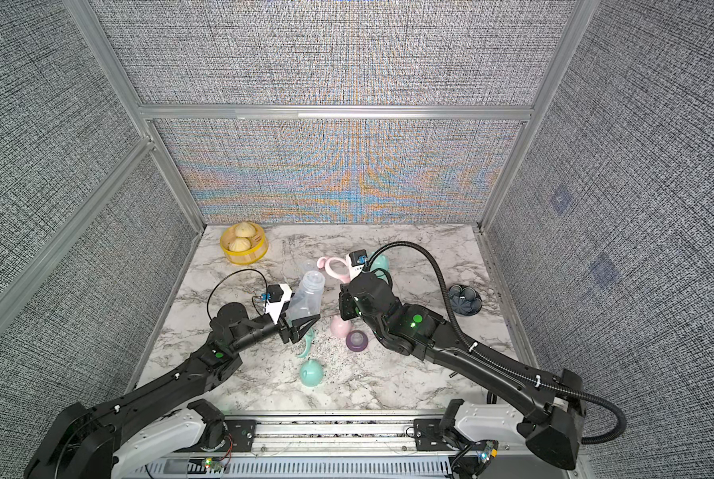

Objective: Assemble the baby bottles
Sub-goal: Put on the handle of the baby bottle.

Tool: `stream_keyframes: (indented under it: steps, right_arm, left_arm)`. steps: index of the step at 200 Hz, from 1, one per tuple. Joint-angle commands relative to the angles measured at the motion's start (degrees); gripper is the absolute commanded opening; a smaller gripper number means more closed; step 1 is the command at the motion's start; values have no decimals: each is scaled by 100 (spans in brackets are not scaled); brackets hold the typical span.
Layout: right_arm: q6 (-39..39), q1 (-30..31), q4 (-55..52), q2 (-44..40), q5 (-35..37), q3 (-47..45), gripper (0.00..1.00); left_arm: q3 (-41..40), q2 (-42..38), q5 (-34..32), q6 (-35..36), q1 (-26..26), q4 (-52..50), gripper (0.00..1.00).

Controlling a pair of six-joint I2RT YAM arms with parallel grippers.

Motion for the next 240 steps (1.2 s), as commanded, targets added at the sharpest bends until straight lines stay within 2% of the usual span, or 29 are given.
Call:
stream_keyframes:
  steps: [1,85,203,240]
  right_arm:
    - [-308,14,-311,39,-3,202,17]
    - [-676,271,-504,187,-306,635,17]
    - [-681,601,-269,154,-518,280,17]
    - [-681,619,-261,172,-780,214,17]
  left_arm:
    - [-19,110,227,-13,6,497,13]
    - [33,417,323,-102,4,892,11]
    - [-25,472,270,-164,7,1174,10]
    - [-151,426,122,-252,4,1520,10]
